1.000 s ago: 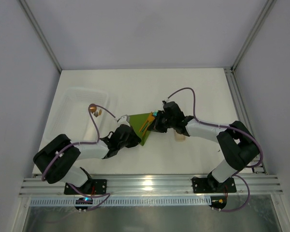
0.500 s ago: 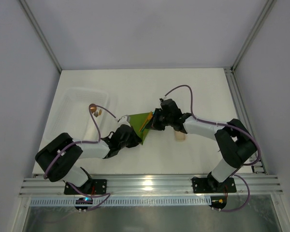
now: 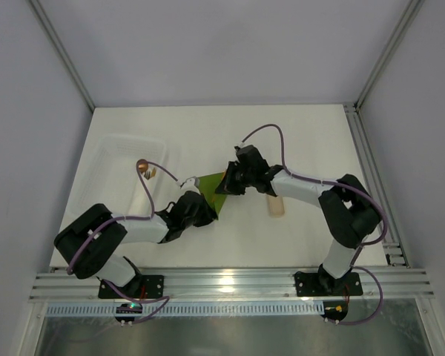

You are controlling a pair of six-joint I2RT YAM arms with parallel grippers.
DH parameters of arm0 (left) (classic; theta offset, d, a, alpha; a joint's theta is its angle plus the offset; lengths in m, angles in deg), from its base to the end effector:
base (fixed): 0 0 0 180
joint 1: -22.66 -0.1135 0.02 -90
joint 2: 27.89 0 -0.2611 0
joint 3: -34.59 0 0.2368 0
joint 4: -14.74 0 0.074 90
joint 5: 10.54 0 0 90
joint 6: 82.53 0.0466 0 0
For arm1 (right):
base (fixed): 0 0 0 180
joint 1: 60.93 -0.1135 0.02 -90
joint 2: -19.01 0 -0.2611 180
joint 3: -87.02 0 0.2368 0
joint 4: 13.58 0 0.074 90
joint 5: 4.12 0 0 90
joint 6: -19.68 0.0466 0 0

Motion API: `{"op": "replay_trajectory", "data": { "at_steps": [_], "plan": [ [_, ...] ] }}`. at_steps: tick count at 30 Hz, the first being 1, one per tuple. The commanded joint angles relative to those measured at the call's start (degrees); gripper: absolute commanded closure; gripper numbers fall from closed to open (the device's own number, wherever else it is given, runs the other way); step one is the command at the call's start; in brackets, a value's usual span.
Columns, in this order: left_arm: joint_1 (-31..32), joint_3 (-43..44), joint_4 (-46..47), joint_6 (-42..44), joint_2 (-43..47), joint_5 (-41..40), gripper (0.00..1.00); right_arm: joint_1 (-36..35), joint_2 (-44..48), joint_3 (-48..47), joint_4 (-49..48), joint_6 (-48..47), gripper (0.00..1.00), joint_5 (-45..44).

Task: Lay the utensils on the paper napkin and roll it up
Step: Roll the napkin at the center of the board.

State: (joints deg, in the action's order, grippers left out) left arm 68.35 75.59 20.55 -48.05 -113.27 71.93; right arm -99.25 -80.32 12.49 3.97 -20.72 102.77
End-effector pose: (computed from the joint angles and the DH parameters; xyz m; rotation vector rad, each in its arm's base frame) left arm 0.1875 -0.1834 0.1332 -0.2770 2.3472 -0.7805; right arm 0.2779 0.2369 0.1919 0.0838 2.5412 1.0488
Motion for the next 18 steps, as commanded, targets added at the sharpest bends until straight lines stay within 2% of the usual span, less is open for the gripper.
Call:
{"op": "replay_trajectory", "data": {
  "at_steps": [1, 18],
  "plan": [
    [0.2, -0.8, -0.5, 0.0, -0.8, -0.9, 1.0, -0.7, -1.1, -4.4, 0.6, -1.4, 0.96, 0.5],
    [0.2, 0.0, -2.1, 0.2, -0.2, -0.6, 1.0, -0.9, -8.2, -12.0, 3.3, -2.3, 0.96, 0.2]
  ]
}}
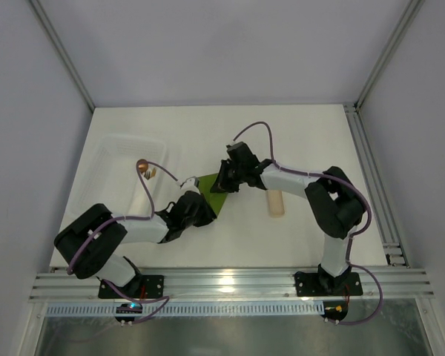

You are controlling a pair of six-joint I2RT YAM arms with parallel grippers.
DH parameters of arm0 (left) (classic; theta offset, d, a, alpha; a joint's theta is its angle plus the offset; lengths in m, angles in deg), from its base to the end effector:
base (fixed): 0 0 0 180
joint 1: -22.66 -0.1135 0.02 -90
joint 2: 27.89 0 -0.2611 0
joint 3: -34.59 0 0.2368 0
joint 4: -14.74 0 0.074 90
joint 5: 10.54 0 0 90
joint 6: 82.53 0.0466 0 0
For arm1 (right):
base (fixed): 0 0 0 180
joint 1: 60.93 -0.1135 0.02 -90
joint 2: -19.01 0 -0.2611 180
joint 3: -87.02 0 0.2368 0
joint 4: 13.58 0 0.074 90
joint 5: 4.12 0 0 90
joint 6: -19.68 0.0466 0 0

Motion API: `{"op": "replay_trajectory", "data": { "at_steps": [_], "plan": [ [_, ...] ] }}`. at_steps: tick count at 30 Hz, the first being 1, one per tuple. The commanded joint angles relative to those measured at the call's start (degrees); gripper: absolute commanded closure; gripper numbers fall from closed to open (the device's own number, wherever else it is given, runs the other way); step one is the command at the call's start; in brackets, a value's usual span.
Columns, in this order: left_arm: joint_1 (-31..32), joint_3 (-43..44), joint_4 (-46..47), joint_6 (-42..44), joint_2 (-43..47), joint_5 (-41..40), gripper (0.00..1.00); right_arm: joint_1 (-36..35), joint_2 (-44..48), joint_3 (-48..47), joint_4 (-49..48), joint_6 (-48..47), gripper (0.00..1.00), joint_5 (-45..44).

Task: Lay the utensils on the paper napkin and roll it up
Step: Roll the napkin at the center of the board.

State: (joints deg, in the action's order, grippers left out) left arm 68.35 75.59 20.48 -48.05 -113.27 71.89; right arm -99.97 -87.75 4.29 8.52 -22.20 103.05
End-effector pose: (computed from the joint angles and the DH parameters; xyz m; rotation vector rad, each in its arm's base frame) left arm 0.1875 -0.1833 0.1331 -0.2774 2.3480 -0.7789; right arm 0.2971 0.2587 0.1816 0.0483 2.6074 1.0073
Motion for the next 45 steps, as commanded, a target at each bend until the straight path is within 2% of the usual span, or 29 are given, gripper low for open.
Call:
{"op": "replay_trajectory", "data": {
  "at_steps": [1, 9, 23, 39, 42, 45],
  "plan": [
    [0.2, 0.2, -2.5, 0.2, -0.1, -0.7, 1.0, -0.2, -1.2, -4.3, -1.1, -1.0, 0.96, -0.1],
    [0.3, 0.7, -5.9, 0.9, 2.5, -3.7, 1.0, -0.1, -4.7, -7.4, 0.1, -1.8, 0.96, -0.2],
    [1.0, 2.1, -14.8, 3.4, 10.6, -8.9, 1.0, 0.2, -5.2, -8.1, 0.3, -2.0, 0.96, 0.0],
    [1.0, 3.0, -16.0, 3.4, 7.2, -11.1, 1.0, 0.2, -6.8, -11.0, 2.1, -2.6, 0.96, 0.1],
    [1.0, 2.1, -16.9, 3.8, 11.1, -13.8, 1.0, 0.3, -6.8, -11.0, 2.2, -2.7, 0.96, 0.0],
    [1.0, 5.1, -26.0, 4.1, 13.4, -20.8, 1.0, 0.3, -6.9, -11.0, 2.1, -2.7, 0.96, 0.2]
  ]
}}
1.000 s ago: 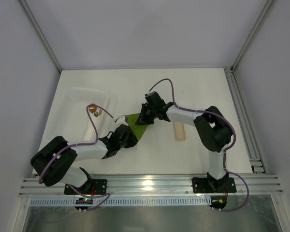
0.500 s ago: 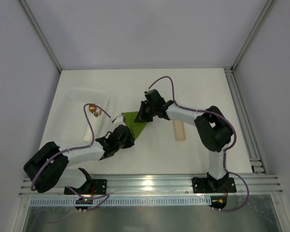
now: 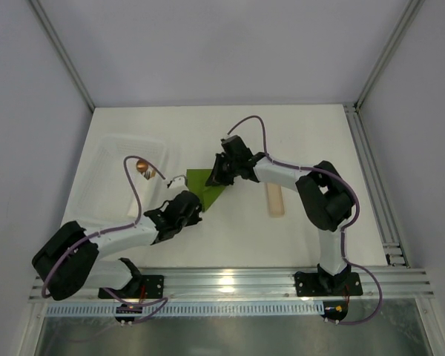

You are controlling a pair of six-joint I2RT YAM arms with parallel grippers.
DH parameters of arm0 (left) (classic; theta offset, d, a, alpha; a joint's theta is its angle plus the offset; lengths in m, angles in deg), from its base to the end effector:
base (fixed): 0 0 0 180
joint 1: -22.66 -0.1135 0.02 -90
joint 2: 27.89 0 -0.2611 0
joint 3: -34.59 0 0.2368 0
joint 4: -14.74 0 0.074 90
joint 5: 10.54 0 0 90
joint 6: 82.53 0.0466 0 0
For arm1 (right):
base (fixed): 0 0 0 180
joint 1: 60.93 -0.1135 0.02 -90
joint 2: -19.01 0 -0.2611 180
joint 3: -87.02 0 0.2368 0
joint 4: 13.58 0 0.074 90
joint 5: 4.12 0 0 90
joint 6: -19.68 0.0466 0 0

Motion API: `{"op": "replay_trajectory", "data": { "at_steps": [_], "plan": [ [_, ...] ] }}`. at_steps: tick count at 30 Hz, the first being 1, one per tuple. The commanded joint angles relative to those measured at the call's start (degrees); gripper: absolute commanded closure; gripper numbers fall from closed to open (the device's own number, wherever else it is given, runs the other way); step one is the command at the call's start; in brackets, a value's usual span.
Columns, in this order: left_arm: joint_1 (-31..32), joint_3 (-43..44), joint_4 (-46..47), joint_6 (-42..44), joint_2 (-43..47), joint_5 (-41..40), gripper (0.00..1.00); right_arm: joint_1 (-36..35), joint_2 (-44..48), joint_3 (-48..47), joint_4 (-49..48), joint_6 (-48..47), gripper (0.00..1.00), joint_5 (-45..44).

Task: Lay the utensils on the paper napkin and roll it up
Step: Roll the napkin at the center of the board.

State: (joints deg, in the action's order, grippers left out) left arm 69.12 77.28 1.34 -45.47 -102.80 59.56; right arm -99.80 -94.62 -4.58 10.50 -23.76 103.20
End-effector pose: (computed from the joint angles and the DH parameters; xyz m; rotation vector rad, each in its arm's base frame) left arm 0.1732 -0.1593 0.1551 -0.3005 2.3349 -0.4640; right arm 0.3232 0.2783 0.1785 0.0151 2.6006 1.0000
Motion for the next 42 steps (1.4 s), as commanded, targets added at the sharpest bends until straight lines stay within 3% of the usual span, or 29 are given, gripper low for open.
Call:
{"op": "replay_trajectory", "data": {
  "at_steps": [1, 5, 10, 19, 34, 42],
  "plan": [
    [0.1, 4.1, -10.1, 1.8, 4.5, -9.7, 1.0, 0.1, 0.0, -1.9, 0.0, -1.2, 0.96, 0.1],
    [-1.3, 7.2, -14.2, 3.9, 6.4, -12.3, 1.0, 0.0, 0.2, -1.5, -0.3, -1.0, 0.96, 0.1],
    [-5.9, 8.8, -11.0, 5.8, 4.4, -4.4, 1.0, 0.1, 0.2, -1.5, -0.5, -1.0, 0.96, 0.2],
    [-12.6, 12.0, -5.1, 7.9, -3.6, 2.5, 1.0, 0.0, 0.2, -1.6, -0.7, -0.4, 0.96, 0.3],
    [-15.0, 18.3, -0.5, 9.3, -13.9, 2.5, 1.0, 0.0, -0.1, -2.2, -1.1, -0.2, 0.96, 0.6],
    [-16.0, 17.2, 0.6, 7.5, -18.2, 3.2, 1.0, 0.0, 0.2, -2.3, -0.6, -0.2, 0.96, 0.6]
  ]
}}
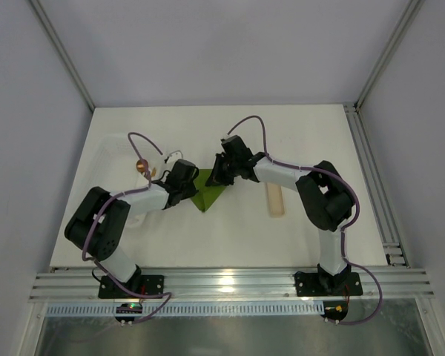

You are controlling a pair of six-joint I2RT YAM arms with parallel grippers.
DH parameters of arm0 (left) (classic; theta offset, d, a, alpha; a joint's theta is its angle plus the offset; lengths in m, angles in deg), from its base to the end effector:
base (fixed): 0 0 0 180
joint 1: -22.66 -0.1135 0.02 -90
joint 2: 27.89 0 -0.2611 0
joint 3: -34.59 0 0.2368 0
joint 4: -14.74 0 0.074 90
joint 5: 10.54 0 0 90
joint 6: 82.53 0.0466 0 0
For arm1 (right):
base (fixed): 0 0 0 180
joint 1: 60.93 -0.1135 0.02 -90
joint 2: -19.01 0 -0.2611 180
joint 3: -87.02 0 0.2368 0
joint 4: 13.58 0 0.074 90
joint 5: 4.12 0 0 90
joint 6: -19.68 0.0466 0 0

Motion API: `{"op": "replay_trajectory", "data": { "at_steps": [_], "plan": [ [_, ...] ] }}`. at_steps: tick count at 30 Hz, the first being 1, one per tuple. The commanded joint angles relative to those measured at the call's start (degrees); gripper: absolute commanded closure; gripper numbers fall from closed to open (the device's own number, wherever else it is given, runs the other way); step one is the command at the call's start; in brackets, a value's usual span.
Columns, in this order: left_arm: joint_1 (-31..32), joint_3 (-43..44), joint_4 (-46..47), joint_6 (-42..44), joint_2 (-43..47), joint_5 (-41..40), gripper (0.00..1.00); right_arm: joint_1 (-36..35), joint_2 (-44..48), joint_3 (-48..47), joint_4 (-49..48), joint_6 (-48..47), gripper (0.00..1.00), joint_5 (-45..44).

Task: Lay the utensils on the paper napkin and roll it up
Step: Roll the napkin at the center of the board.

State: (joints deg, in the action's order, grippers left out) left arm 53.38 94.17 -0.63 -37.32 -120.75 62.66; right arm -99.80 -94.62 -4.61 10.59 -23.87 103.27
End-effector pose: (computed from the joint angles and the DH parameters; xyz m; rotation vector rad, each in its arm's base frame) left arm 0.2728 -0.1465 0.1553 -0.4242 2.3519 -0.2728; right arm 0.3231 0.2783 0.1785 0.0122 2.6016 1.0000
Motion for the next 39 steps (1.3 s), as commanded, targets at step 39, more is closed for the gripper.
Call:
{"op": "replay_trajectory", "data": {
  "at_steps": [39],
  "plan": [
    [9.2, -11.9, 3.5, -10.0, 2.9, 4.0, 1.0, 0.9, 7.5, 6.6, 0.7, -2.4, 0.96, -2.5]
  ]
}}
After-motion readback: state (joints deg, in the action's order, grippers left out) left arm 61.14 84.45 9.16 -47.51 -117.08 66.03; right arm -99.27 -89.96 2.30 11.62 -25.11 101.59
